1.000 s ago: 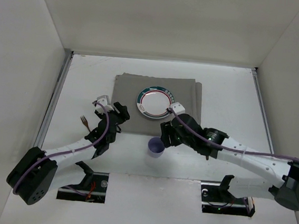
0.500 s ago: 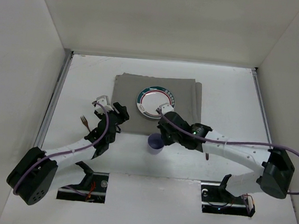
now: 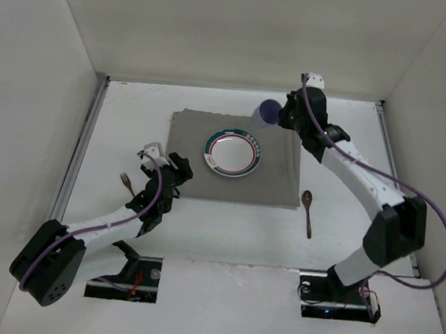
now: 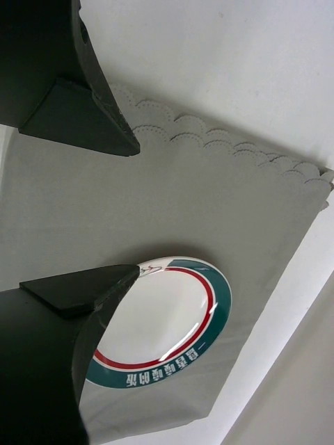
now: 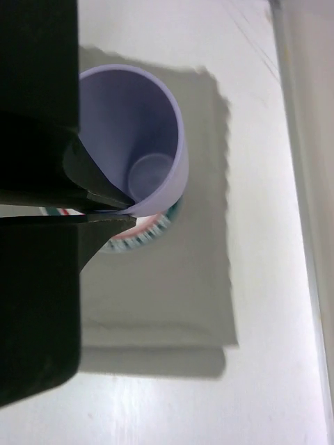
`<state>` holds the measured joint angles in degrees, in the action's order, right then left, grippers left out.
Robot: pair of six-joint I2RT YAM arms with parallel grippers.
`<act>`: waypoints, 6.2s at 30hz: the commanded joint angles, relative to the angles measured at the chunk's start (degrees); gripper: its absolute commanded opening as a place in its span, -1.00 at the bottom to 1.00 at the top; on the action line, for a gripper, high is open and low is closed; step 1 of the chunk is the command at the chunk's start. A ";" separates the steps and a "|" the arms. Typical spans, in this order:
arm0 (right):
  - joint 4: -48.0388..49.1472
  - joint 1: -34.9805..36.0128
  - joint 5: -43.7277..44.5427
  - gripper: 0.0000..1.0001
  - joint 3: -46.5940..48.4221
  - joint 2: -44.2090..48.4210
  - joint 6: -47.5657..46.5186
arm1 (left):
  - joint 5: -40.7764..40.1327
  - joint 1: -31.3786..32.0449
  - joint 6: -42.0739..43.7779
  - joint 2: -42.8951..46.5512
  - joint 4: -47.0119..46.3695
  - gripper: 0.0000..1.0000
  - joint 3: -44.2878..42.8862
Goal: Set the dinner table for one person
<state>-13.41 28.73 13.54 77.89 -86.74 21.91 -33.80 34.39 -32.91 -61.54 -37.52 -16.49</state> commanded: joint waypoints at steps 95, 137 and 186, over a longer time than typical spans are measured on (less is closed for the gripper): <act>-18.58 -3.38 9.14 -0.26 -39.13 10.54 21.33 | 11.48 -9.30 -9.11 -1.74 -2.47 0.26 1.55; -8.91 6.38 7.02 -0.81 -2.56 -16.18 -2.84 | 11.65 -9.30 -8.84 -1.31 -2.38 0.26 1.55; -1.90 4.97 14.31 0.29 -15.11 -0.47 3.66 | 11.04 -8.95 -7.35 -0.61 -0.81 0.07 0.76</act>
<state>-19.92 31.73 24.27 65.49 -93.14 24.36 -21.58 25.15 -41.69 -64.27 -37.43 -15.33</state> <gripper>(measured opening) 0.636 0.569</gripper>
